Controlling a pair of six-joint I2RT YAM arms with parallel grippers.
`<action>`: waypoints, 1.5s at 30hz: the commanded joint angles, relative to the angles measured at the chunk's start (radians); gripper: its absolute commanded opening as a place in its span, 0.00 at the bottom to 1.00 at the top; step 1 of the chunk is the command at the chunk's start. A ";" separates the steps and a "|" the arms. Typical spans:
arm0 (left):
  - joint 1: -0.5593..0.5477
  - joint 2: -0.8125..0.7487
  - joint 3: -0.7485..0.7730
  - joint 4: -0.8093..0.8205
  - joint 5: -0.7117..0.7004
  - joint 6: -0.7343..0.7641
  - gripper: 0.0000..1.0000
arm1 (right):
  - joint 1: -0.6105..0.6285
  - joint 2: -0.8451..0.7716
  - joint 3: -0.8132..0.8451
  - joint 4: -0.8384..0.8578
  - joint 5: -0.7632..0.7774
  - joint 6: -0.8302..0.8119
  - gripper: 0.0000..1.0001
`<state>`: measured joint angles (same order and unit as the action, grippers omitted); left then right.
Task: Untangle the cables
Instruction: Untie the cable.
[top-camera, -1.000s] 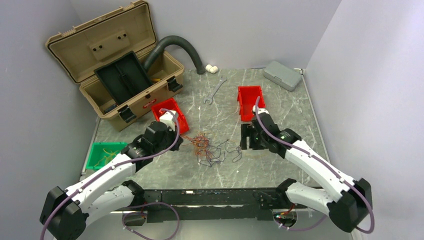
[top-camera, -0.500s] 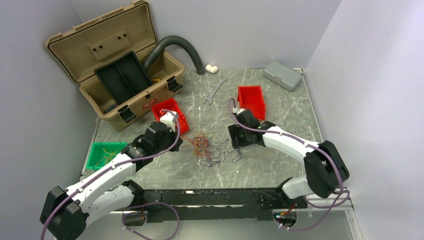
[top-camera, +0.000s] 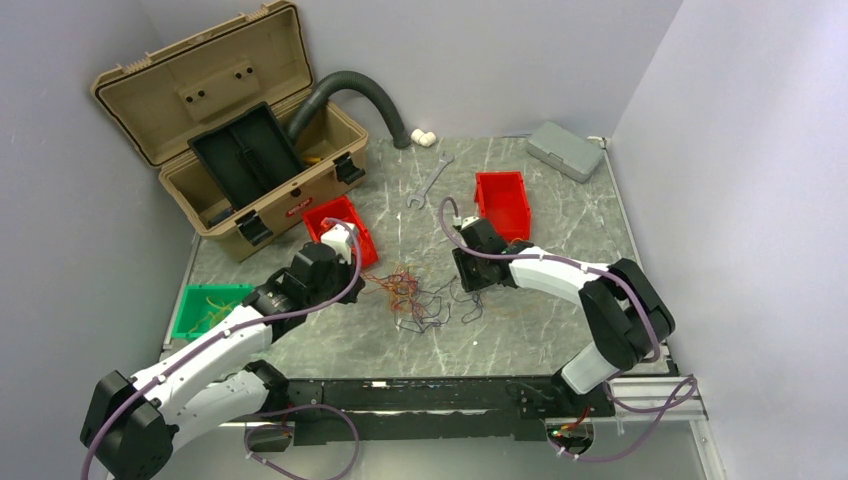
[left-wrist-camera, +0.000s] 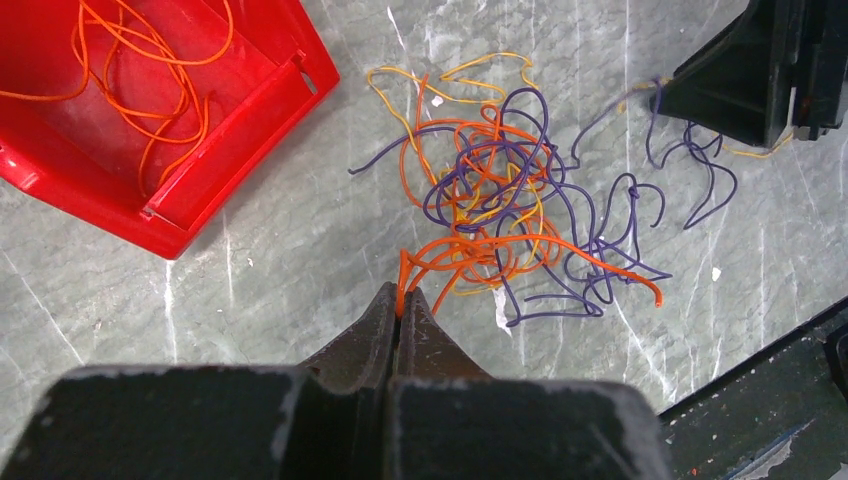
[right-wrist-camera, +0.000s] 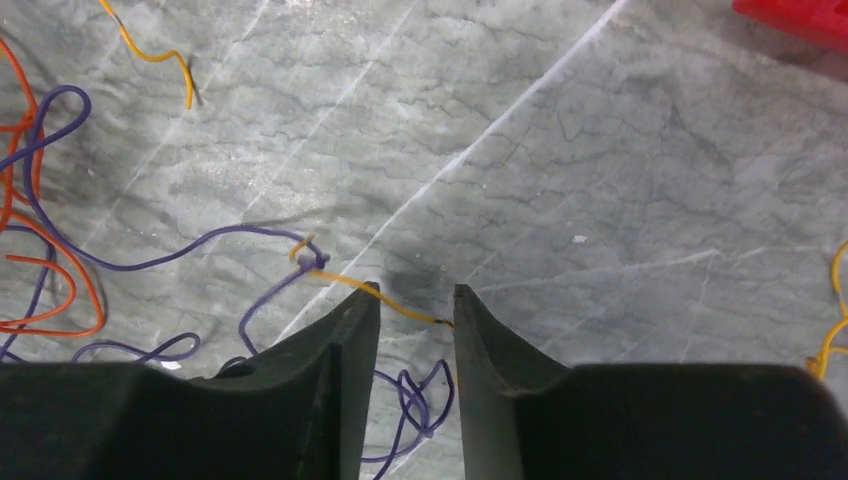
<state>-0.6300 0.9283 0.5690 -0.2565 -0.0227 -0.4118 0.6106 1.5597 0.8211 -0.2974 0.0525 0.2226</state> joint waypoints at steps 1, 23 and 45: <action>-0.004 -0.007 0.043 0.005 0.012 0.011 0.00 | 0.004 0.018 0.017 0.074 0.009 0.007 0.23; -0.154 0.066 0.145 0.013 -0.077 0.008 0.78 | 0.010 -0.408 -0.050 -0.033 0.008 0.029 0.00; -0.208 0.322 0.257 0.180 0.075 0.005 0.99 | 0.009 -0.649 0.010 -0.138 -0.040 0.137 0.00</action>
<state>-0.8223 1.1896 0.7773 -0.1699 -0.0189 -0.4084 0.6167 0.9344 0.7841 -0.4240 0.0387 0.3332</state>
